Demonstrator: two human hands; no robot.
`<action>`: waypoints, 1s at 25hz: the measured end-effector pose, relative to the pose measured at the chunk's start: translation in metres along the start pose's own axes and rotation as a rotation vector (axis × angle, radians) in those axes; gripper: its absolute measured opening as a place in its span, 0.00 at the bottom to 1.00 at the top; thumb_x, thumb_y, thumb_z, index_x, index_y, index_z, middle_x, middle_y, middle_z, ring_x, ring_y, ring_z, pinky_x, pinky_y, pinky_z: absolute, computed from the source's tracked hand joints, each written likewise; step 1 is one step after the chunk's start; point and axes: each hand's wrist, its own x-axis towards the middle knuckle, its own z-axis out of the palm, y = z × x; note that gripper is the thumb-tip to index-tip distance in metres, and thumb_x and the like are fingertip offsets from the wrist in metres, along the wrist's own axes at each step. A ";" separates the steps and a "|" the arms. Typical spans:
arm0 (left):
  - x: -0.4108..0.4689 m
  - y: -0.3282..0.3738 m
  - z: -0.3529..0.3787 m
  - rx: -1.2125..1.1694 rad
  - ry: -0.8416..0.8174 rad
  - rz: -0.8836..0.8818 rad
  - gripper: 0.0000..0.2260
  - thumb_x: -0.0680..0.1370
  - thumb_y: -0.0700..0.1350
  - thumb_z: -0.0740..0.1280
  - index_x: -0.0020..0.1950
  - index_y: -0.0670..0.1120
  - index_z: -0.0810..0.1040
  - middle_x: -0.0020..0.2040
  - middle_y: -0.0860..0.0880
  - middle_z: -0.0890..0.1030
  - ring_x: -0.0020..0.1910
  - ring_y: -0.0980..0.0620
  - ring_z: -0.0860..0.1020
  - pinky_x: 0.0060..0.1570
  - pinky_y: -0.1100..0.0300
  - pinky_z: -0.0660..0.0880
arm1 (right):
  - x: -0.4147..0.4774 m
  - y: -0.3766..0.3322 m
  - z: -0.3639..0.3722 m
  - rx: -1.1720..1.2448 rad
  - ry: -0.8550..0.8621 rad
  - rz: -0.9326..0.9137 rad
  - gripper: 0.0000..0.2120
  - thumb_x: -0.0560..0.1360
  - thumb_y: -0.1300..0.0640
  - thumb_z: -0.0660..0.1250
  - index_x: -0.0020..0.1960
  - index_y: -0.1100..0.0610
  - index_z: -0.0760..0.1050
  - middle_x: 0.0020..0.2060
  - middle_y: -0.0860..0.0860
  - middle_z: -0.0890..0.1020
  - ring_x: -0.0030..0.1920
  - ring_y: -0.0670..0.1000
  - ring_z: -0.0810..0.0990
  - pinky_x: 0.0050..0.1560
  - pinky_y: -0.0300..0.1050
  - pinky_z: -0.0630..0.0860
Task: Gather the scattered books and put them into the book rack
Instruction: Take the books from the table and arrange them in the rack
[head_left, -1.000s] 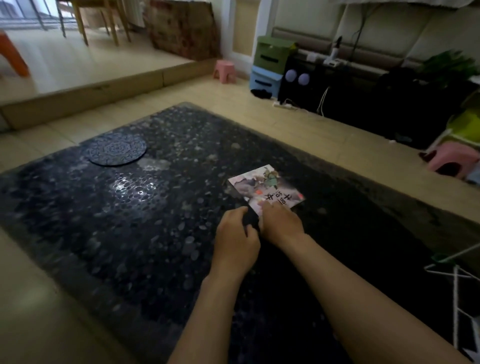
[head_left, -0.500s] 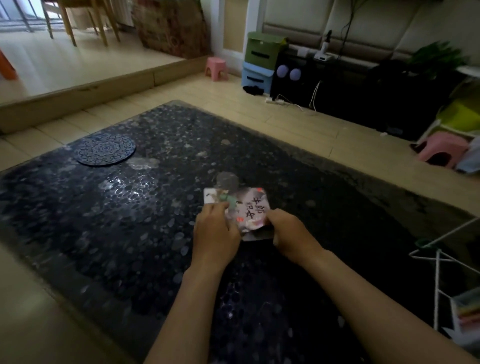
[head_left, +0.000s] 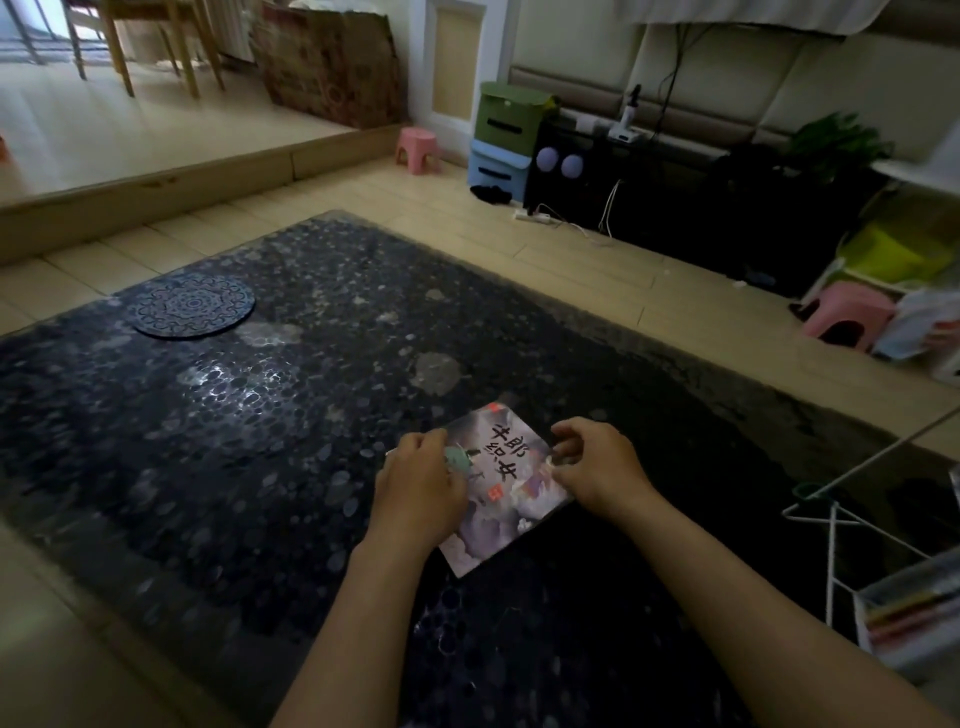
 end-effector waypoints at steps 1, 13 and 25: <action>0.000 0.001 -0.002 0.015 0.017 0.007 0.23 0.77 0.47 0.63 0.72 0.47 0.67 0.67 0.44 0.70 0.65 0.44 0.70 0.64 0.50 0.69 | 0.001 -0.003 -0.001 0.024 0.010 -0.007 0.20 0.71 0.67 0.73 0.61 0.55 0.79 0.50 0.50 0.83 0.49 0.46 0.82 0.53 0.40 0.78; -0.010 0.023 -0.025 -0.510 -0.047 0.162 0.37 0.79 0.36 0.64 0.77 0.67 0.51 0.72 0.51 0.68 0.66 0.50 0.71 0.62 0.46 0.74 | -0.014 -0.033 -0.038 -0.157 0.002 -0.310 0.24 0.76 0.60 0.68 0.69 0.50 0.69 0.55 0.48 0.75 0.54 0.49 0.76 0.56 0.48 0.78; -0.033 0.076 -0.034 -0.391 0.035 0.373 0.36 0.74 0.33 0.67 0.74 0.62 0.60 0.63 0.50 0.70 0.58 0.51 0.72 0.52 0.56 0.78 | -0.080 -0.039 -0.093 -0.393 0.195 -0.516 0.20 0.79 0.58 0.63 0.71 0.52 0.68 0.55 0.53 0.74 0.55 0.54 0.72 0.53 0.53 0.77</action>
